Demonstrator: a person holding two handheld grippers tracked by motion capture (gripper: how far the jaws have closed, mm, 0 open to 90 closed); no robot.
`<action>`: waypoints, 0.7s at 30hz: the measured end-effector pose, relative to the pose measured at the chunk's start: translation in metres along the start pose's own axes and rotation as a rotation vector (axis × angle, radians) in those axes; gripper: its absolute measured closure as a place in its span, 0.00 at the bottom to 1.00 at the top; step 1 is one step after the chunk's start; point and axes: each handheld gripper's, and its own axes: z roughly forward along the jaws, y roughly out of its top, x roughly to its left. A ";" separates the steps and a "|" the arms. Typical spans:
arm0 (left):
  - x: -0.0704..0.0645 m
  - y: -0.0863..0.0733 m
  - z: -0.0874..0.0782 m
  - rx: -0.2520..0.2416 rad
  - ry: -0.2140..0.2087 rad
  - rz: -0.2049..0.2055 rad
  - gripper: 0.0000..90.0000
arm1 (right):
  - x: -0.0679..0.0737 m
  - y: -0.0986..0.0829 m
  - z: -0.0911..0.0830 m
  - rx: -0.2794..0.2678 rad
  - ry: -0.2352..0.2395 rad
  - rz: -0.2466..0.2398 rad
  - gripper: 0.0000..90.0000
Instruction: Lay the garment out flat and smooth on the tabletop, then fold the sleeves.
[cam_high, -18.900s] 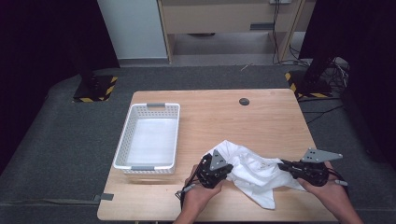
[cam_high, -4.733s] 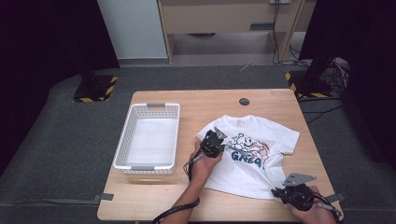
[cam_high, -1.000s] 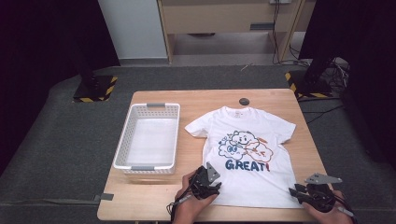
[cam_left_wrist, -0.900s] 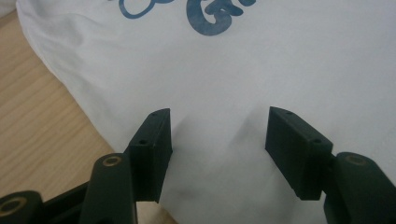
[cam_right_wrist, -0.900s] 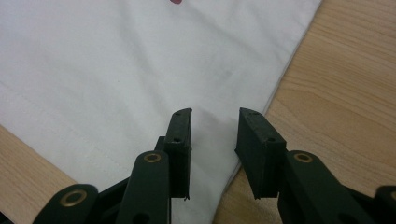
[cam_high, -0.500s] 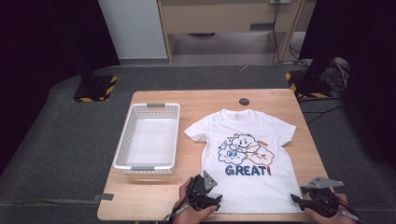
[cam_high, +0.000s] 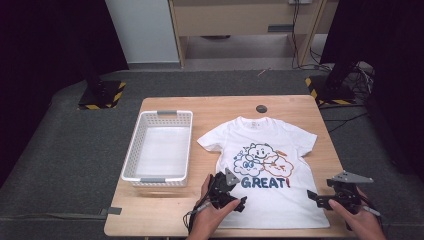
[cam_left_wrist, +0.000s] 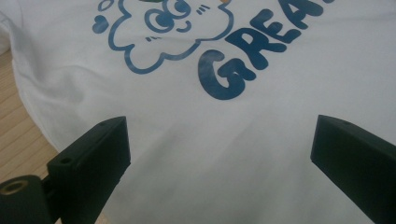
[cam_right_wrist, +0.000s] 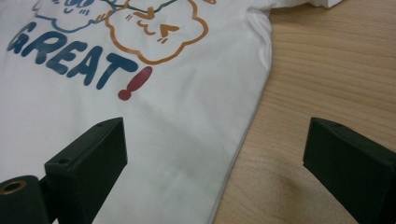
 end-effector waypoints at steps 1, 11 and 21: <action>0.001 -0.001 0.001 -0.005 0.001 -0.002 0.05 | -0.002 0.001 0.003 0.003 -0.004 0.001 0.07; 0.010 -0.009 -0.001 -0.029 0.028 -0.015 0.05 | -0.011 0.016 0.023 -0.006 -0.016 0.038 0.10; 0.013 -0.020 0.006 -0.011 0.036 -0.004 0.05 | -0.040 0.047 0.045 -0.015 -0.041 0.114 0.10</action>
